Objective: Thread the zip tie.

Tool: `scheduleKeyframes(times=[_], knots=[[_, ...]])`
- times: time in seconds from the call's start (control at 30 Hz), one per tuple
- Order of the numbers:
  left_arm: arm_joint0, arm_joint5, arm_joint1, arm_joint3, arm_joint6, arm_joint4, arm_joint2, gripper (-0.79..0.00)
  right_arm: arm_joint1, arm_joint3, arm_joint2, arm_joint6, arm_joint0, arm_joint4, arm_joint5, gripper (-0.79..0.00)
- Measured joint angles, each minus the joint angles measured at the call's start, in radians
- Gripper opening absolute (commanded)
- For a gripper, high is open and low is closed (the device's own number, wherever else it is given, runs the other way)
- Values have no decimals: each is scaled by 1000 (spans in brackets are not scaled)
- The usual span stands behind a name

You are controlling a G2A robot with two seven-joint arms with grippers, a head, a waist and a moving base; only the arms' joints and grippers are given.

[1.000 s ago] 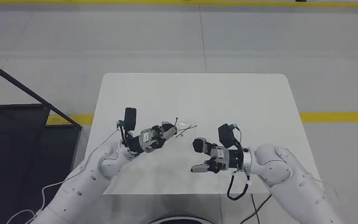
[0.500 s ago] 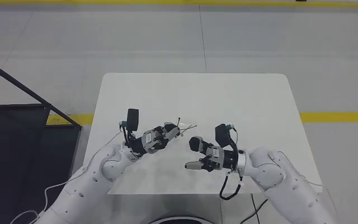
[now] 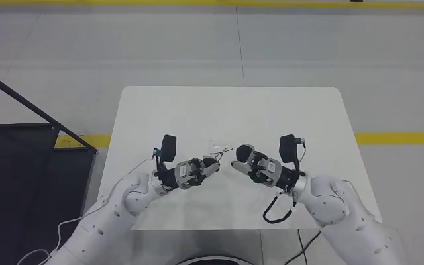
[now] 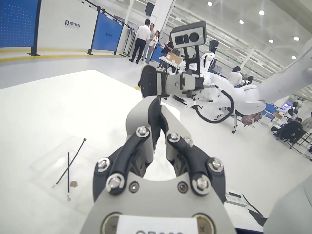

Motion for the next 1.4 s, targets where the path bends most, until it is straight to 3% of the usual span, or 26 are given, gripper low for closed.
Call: scheduleKeyframes(times=[0.3, 0.73, 0.83, 0.87, 1.17, 1.2, 1.23, 1.27, 1.4], knots=[[-6, -7, -13, 4, -42, 14, 7, -785, -3, -44, 15, 64, 1, 13, 29, -563], [-6, -27, -27, 11, -73, 21, 2, -785, -17, -34, -11, 153, 44, 59, 53, -579], [-6, -30, -30, 14, -78, 23, 0, -785, -20, -30, -15, 160, 50, 64, 50, -763], [-6, -31, -31, 15, -79, 23, -1, -785, -21, -29, -16, 161, 52, 65, 48, -785], [-3, -38, -39, 26, -87, 21, -11, -785, -28, -21, -17, 171, 56, 70, 41, -785], [-3, -38, -40, 26, -88, 21, -11, -659, -28, -22, -16, 173, 56, 69, 41, -785], [-2, -39, -41, 27, -89, 22, -12, -145, -29, -22, -16, 173, 56, 68, 41, -785], [-2, -38, -42, 28, -90, 21, -13, 0, -29, -23, -15, 173, 56, 66, 41, -785], [-1, -30, -46, 28, -91, 14, -18, 0, -31, -31, -10, 175, 54, 58, 47, -785]])
